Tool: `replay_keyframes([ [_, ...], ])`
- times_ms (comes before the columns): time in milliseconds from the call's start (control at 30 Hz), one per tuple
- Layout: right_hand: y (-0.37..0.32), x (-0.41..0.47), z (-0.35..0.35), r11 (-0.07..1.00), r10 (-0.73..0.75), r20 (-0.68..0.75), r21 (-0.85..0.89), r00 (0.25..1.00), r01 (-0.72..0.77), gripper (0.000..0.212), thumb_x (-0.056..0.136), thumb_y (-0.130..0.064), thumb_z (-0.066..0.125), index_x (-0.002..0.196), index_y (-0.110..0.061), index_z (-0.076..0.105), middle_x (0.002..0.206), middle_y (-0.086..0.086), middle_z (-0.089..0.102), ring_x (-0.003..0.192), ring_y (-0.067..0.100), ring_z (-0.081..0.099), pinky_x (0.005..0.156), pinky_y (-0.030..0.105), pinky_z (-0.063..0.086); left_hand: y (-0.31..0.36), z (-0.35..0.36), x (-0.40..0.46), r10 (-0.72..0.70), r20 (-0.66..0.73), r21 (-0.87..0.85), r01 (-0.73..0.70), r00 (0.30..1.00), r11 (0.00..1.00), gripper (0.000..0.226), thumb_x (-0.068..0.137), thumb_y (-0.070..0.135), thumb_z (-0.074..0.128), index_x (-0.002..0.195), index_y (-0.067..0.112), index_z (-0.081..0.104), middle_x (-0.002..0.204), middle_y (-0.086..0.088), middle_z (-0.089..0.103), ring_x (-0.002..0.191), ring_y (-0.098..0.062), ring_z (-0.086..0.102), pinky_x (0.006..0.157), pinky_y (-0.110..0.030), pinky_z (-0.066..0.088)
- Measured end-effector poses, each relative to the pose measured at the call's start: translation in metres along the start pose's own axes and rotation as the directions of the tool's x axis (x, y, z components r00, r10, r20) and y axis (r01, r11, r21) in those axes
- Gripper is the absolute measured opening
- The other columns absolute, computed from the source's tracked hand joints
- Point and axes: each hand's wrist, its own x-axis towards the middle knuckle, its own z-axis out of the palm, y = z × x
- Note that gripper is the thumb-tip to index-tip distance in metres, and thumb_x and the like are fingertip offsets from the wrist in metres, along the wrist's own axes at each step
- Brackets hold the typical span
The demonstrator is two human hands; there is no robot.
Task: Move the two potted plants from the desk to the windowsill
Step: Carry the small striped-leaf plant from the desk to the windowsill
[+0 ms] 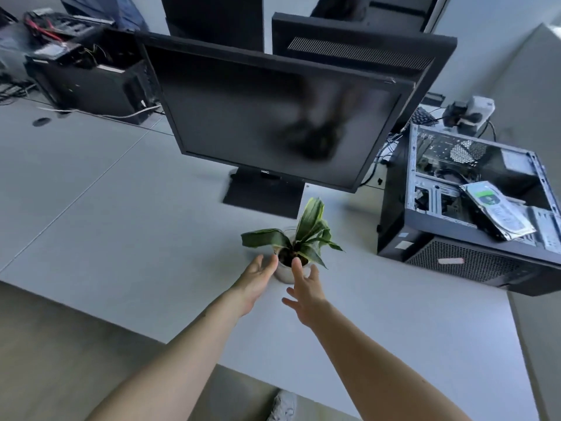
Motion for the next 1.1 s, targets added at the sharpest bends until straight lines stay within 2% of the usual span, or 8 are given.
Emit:
replay_keyframes([
  [67,0.001,-0.001,0.000,1.000,-0.004,0.006,0.029,1.000,0.004,0.058,0.090,-0.052,0.051,0.139,-0.033,0.026,0.152,0.008,0.031,0.120,0.032,0.046,0.097,0.050,0.047,0.001,-0.001,0.009,-0.015,0.045,0.005,0.015,0.999,1.000,0.090,0.079,0.067,0.049,0.153,0.031,0.013,0.162,0.012,0.012,0.148,-0.014,0.015,0.117,-0.048,0.018],
  [167,0.000,0.000,0.001,0.998,-0.006,0.013,0.059,1.000,0.005,0.037,0.092,-0.048,0.050,0.122,-0.040,0.030,0.155,0.006,0.030,0.130,0.035,0.044,0.102,0.051,0.044,0.007,-0.004,0.019,-0.010,0.143,0.000,0.010,0.990,1.000,0.078,0.086,0.059,0.047,0.153,0.034,0.016,0.161,0.015,0.014,0.148,-0.012,0.013,0.115,-0.044,0.018],
  [233,0.001,-0.002,0.002,0.997,-0.016,0.018,0.071,1.000,0.014,0.041,0.092,-0.048,0.051,0.126,-0.042,0.028,0.158,0.006,0.028,0.136,0.037,0.042,0.104,0.051,0.043,0.008,-0.005,0.021,-0.024,0.175,0.003,0.023,0.984,1.000,0.069,0.092,0.050,0.044,0.153,0.034,0.015,0.160,0.017,0.014,0.148,-0.010,0.013,0.115,-0.043,0.019],
  [367,0.002,-0.001,0.003,0.996,-0.042,-0.009,0.081,0.999,0.043,0.068,0.092,-0.047,0.052,0.148,-0.040,0.013,0.160,0.005,0.026,0.138,0.036,0.039,0.106,0.045,0.039,0.009,-0.009,0.025,-0.039,0.214,0.038,0.031,0.976,0.999,0.070,0.092,0.052,0.044,0.153,0.036,0.013,0.161,0.018,0.010,0.148,-0.011,0.013,0.116,-0.050,0.021],
  [500,0.006,-0.002,0.004,0.997,-0.065,-0.057,0.029,0.996,0.066,0.042,0.092,-0.050,0.051,0.124,-0.034,0.029,0.152,0.013,0.036,0.130,0.033,0.045,0.104,0.044,0.038,0.012,-0.011,0.024,-0.052,0.238,0.082,0.033,0.970,0.996,0.071,0.094,0.048,0.043,0.154,0.031,0.010,0.162,0.014,0.009,0.148,-0.012,0.013,0.116,-0.049,0.021],
  [700,0.017,-0.014,0.001,0.988,-0.124,-0.139,0.069,0.982,0.135,0.068,0.090,-0.053,0.051,0.145,-0.031,0.018,0.149,0.011,0.037,0.127,0.029,0.046,0.105,0.043,0.037,0.021,-0.006,0.015,-0.032,0.308,0.153,-0.016,0.951,0.988,0.069,0.096,0.044,0.042,0.154,0.028,0.008,0.162,0.013,0.009,0.148,-0.012,0.012,0.115,-0.047,0.019],
  [933,0.026,-0.055,-0.038,0.960,-0.200,-0.267,0.139,0.943,0.243,0.043,0.092,-0.051,0.049,0.125,-0.035,0.028,0.149,0.013,0.039,0.137,0.036,0.038,0.102,0.042,0.038,0.028,0.037,-0.015,-0.016,0.473,0.264,-0.124,0.881,0.956,0.069,0.096,0.045,0.040,0.154,0.029,0.007,0.162,0.014,0.011,0.148,-0.011,0.012,0.115,-0.045,0.017],
  [1100,0.040,-0.101,-0.095,0.924,-0.211,-0.435,0.204,0.875,0.324,0.056,0.090,-0.053,0.051,0.136,-0.027,0.030,0.140,0.007,0.046,0.134,0.035,0.042,0.098,0.041,0.039,0.025,0.103,-0.054,-0.041,0.624,0.340,-0.223,0.780,0.914,0.064,0.097,0.043,0.039,0.153,0.024,0.015,0.156,0.012,0.023,0.146,-0.011,0.014,0.113,-0.042,0.018],
])
